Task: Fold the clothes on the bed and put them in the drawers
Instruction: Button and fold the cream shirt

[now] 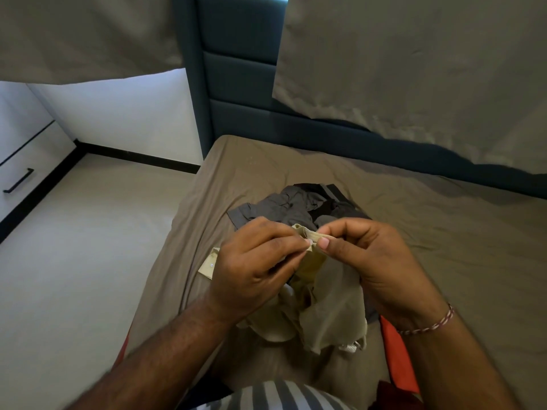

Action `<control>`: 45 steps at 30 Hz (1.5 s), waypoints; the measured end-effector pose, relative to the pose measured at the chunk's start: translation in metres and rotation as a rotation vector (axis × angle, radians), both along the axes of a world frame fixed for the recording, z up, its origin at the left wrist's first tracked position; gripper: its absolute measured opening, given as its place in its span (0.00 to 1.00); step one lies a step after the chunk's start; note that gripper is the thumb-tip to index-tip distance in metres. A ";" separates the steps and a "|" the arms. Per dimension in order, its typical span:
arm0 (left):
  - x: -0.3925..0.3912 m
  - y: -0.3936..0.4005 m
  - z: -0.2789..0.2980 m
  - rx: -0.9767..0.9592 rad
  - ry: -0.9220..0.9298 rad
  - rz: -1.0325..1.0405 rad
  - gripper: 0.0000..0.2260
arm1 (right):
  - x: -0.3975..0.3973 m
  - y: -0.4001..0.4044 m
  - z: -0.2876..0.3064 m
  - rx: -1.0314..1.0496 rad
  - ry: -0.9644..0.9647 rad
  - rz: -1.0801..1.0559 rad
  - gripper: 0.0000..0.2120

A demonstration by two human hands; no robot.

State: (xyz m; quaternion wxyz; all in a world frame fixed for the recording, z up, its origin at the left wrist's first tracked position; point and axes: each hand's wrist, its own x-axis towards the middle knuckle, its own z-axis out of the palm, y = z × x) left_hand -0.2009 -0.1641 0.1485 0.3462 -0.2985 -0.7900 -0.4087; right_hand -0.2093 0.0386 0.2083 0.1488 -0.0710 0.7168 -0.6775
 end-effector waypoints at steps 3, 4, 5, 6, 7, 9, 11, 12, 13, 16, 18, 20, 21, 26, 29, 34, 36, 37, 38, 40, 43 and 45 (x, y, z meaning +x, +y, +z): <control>-0.001 0.000 0.001 -0.017 -0.011 -0.024 0.06 | 0.000 0.001 0.000 0.014 0.041 0.010 0.07; -0.001 -0.001 0.001 -0.023 -0.019 -0.033 0.06 | 0.000 0.002 0.000 0.034 0.059 0.027 0.07; -0.001 -0.002 0.001 -0.032 -0.028 -0.040 0.07 | 0.000 0.002 0.000 0.059 0.079 0.045 0.07; -0.001 -0.003 0.001 -0.043 -0.035 -0.046 0.07 | 0.000 0.003 0.000 0.086 0.101 0.063 0.07; -0.002 -0.003 0.001 -0.051 -0.043 -0.055 0.08 | -0.001 0.004 0.000 0.117 0.123 0.079 0.06; 0.000 -0.004 -0.001 -0.049 -0.069 -0.086 0.07 | -0.002 0.005 -0.001 0.175 0.165 0.110 0.05; 0.002 -0.003 -0.001 -0.007 -0.135 -0.111 0.06 | -0.002 0.006 -0.001 0.210 0.199 0.133 0.05; 0.003 -0.002 -0.001 0.027 -0.181 -0.114 0.06 | -0.002 0.006 -0.002 0.223 0.214 0.135 0.05; 0.004 -0.001 -0.002 0.062 -0.225 -0.107 0.06 | -0.002 0.005 -0.002 0.241 0.231 0.130 0.04; 0.008 0.003 -0.003 0.165 -0.349 -0.061 0.06 | 0.000 0.004 -0.004 0.338 0.315 0.104 0.03; 0.010 0.006 -0.003 0.247 -0.472 -0.037 0.07 | 0.003 0.001 -0.006 0.421 0.378 0.083 0.04; 0.012 0.008 -0.002 0.272 -0.539 -0.010 0.07 | 0.006 -0.001 -0.009 0.494 0.433 0.059 0.05; 0.013 0.009 -0.001 0.266 -0.546 0.011 0.07 | 0.007 -0.003 -0.010 0.520 0.453 0.046 0.05; 0.016 0.007 0.003 0.233 -0.439 0.083 0.05 | 0.009 -0.007 -0.010 0.561 0.471 0.082 0.11; 0.019 0.008 0.001 0.168 -0.362 0.108 0.04 | 0.009 -0.008 -0.007 0.589 0.453 0.117 0.08; 0.010 -0.011 0.001 0.000 -0.446 -0.030 0.05 | 0.004 -0.001 -0.004 0.711 0.352 0.114 0.04; 0.003 -0.029 0.003 -0.165 -0.522 -0.107 0.06 | 0.002 0.006 -0.004 0.707 0.292 0.094 0.04; 0.000 -0.038 0.003 -0.252 -0.537 -0.132 0.07 | 0.001 0.009 -0.004 0.701 0.267 0.096 0.05; -0.002 -0.046 0.003 -0.324 -0.548 -0.145 0.07 | 0.000 0.011 -0.005 0.697 0.249 0.097 0.05; -0.007 -0.061 0.002 -0.398 -0.579 -0.135 0.06 | -0.002 0.013 -0.007 0.674 0.222 0.079 0.05; -0.010 -0.077 0.002 -0.392 -0.543 -0.078 0.08 | -0.004 0.020 -0.008 0.650 0.185 0.086 0.04; -0.011 -0.083 0.002 -0.320 -0.444 0.007 0.11 | -0.004 0.022 -0.007 0.635 0.177 0.121 0.03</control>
